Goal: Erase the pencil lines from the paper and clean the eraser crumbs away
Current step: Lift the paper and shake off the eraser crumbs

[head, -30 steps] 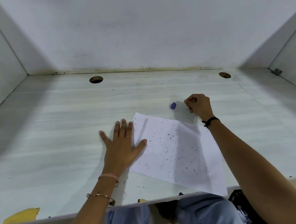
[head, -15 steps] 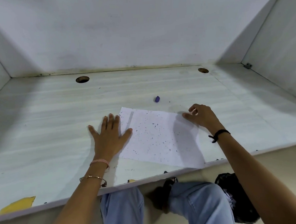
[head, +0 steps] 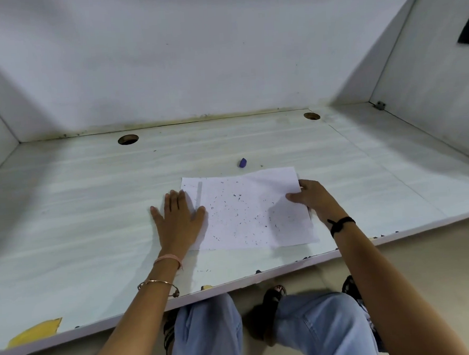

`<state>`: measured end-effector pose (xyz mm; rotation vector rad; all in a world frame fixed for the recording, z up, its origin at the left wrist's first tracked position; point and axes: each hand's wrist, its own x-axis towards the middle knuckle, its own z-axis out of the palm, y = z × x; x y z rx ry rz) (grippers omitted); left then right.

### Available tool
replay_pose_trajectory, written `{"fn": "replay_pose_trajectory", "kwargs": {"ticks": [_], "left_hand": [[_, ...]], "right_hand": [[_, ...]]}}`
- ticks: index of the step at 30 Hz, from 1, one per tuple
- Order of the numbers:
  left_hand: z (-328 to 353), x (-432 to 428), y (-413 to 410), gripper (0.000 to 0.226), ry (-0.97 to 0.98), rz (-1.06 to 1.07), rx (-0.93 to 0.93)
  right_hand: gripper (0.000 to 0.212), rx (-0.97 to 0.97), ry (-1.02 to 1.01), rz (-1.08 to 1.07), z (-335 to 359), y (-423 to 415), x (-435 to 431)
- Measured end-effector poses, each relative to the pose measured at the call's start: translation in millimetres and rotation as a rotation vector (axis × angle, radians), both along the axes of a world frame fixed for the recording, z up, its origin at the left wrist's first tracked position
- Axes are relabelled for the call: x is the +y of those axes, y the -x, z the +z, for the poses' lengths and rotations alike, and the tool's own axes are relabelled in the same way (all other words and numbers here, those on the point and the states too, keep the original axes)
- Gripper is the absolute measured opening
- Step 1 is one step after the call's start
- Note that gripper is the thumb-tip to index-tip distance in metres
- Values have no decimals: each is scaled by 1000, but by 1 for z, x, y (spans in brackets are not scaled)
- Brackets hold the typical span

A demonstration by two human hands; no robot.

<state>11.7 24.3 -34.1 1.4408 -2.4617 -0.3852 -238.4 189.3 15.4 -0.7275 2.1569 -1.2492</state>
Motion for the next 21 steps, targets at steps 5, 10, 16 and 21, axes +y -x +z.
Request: {"fn": "replay_pose_trajectory", "kwargs": {"ticks": [5, 10, 16, 21], "left_hand": [[4, -8, 4, 64, -193, -8, 466], [24, -5, 20, 55, -681, 43, 938], [46, -2, 46, 25, -681, -4, 1098], [62, 15, 63, 21, -532, -71, 1181]], "right_hand": [[24, -111, 211, -62, -3, 4, 4], [19, -171, 242, -76, -1, 26, 10], [16, -102, 314, -112, 12, 45, 13], [29, 51, 455, -154, 25, 46, 18]]}}
